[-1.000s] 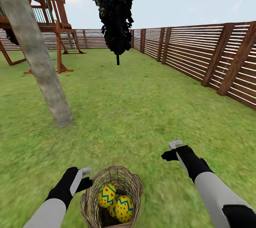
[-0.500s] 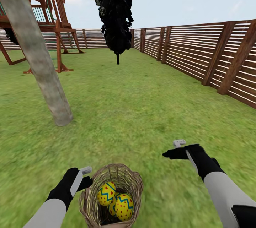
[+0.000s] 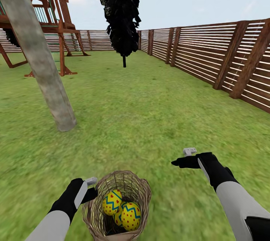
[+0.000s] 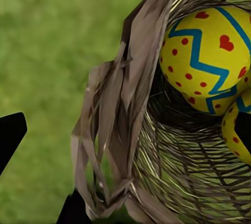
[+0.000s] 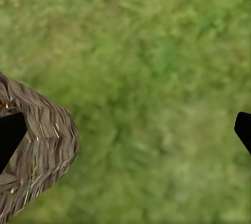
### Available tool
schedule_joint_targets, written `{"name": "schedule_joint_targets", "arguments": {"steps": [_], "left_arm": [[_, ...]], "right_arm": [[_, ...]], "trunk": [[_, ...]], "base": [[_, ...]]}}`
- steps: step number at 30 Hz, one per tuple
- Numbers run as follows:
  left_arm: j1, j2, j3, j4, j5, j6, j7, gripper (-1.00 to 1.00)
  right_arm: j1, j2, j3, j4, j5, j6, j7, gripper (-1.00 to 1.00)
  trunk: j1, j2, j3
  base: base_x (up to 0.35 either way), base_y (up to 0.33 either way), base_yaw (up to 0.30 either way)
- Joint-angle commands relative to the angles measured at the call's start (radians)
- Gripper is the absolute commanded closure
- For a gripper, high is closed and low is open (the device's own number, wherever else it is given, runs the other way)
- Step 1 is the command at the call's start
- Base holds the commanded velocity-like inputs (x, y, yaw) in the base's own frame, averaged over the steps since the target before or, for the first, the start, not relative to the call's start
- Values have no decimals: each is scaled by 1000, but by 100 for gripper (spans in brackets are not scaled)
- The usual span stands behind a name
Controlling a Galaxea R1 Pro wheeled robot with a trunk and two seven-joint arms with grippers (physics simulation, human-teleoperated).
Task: Take the three Easter eggs out of the wicker basket on the lawn in the garden, then place them on the lawn next to a single tree (choose any tree) so that all three eggs are next to the same tree and none are left in the basket.
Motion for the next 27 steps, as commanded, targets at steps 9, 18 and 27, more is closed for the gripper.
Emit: {"name": "schedule_joint_targets", "arguments": {"steps": [9,18,27], "left_arm": [[0,-1,4,0,11,3,8,-100],[0,1,4,1,11,3,8,-100],[0,1,4,1,11,2,8,-100]], "right_arm": [[-1,1,-5,-7,10,3,9,-100],[-1,0,-5,-7,10,3,9,-100],[-1,0,-6,-7,10,3,8,-100]], "trunk": [[34,-64,-29],[69,-127,-57],[103,-190,-86]], "base": [[0,0,0],[0,0,0],[0,0,0]]}}
